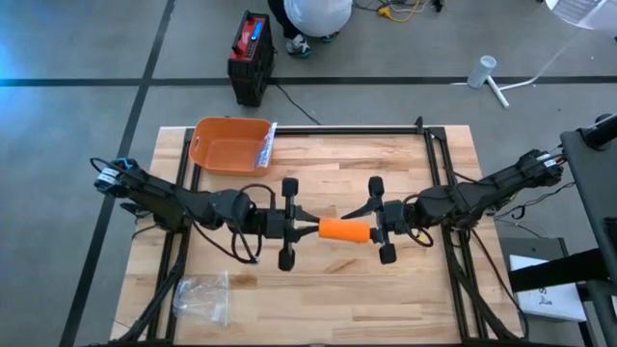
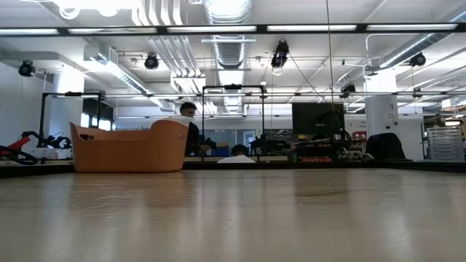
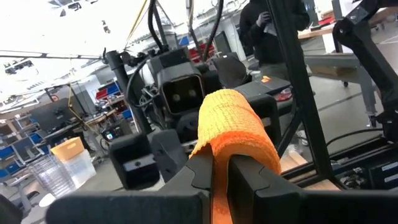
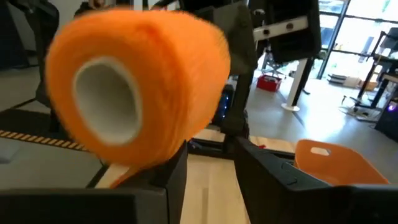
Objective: Roll bandage
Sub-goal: Roll the orange bandage
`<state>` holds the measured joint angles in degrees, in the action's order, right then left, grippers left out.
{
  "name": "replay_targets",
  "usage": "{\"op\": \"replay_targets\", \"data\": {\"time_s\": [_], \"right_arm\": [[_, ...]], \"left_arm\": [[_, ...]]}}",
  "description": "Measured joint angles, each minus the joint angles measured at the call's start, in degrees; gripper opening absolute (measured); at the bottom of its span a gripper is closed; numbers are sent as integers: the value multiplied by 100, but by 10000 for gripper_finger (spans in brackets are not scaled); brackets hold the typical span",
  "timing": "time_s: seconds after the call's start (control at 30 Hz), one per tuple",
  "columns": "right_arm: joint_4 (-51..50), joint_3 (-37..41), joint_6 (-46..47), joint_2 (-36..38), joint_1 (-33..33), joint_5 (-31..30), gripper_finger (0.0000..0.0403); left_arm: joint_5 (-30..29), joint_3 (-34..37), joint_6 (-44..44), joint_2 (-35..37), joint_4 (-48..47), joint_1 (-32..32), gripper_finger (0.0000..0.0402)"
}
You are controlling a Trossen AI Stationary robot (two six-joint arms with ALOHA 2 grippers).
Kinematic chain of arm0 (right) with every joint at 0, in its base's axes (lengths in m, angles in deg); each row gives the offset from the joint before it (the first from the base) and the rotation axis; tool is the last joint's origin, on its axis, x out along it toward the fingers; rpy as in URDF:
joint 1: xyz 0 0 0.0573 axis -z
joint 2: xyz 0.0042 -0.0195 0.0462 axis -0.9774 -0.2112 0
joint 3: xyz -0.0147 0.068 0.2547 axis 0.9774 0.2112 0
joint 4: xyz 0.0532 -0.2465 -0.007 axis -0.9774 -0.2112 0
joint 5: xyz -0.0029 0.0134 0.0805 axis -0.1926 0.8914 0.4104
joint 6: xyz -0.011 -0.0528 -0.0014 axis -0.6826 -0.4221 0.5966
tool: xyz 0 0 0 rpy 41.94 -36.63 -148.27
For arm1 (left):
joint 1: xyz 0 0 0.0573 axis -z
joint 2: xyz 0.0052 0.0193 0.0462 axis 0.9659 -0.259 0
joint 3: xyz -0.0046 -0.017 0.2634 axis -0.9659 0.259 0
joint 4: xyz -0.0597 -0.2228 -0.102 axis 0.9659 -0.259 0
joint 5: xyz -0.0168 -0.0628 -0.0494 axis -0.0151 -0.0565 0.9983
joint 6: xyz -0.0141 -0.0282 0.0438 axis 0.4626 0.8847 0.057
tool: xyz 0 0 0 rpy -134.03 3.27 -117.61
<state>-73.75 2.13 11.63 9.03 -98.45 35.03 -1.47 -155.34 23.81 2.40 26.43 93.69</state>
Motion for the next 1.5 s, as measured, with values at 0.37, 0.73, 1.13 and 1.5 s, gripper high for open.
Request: {"op": "replay_targets", "data": {"time_s": [0.37, 0.73, 1.13, 1.5], "right_arm": [[-237, 148, -342, -11, -146, -48, 162], [2726, 1378, -929, 0, -335, -591, 167], [4293, 1742, -1065, -710, -332, -544, 190], [4567, 1325, -1147, -1088, -301, -1159, 168]], "left_arm": [[0, 5, 96, 134, -61, 0, 10], [4, 5, 135, 154, 48, 0, 10], [7, 5, 137, 145, 73, -15, 10], [7, 5, 232, 143, 41, -15, 10]]}}
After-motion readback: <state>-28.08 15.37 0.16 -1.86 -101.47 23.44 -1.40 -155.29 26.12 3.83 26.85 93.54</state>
